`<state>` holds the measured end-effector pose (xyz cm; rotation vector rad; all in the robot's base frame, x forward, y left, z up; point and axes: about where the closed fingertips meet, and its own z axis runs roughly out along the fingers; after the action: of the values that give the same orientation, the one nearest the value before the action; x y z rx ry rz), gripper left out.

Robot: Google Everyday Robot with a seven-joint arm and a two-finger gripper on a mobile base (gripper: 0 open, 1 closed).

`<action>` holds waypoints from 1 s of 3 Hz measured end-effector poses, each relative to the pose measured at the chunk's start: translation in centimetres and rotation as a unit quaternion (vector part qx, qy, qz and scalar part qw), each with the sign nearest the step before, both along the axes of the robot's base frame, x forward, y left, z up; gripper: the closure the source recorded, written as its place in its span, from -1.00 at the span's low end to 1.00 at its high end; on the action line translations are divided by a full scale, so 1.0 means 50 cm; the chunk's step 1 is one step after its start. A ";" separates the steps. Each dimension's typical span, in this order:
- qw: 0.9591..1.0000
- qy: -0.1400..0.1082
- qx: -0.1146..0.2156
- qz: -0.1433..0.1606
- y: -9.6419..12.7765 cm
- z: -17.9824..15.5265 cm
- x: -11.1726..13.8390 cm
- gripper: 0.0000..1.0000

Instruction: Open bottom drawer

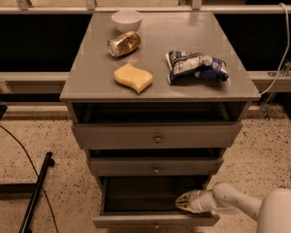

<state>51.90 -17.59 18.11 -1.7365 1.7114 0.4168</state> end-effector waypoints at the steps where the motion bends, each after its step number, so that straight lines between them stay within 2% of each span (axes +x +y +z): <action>1: 0.999 0.031 -0.006 0.032 0.003 -0.032 -0.055 1.00; 3: 0.998 0.040 -0.008 0.040 0.006 -0.027 -0.071 1.00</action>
Offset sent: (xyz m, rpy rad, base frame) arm -0.0971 0.0138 -0.0538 -0.0426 0.2185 0.2210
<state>48.36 -17.30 16.74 -1.8264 1.7085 0.5160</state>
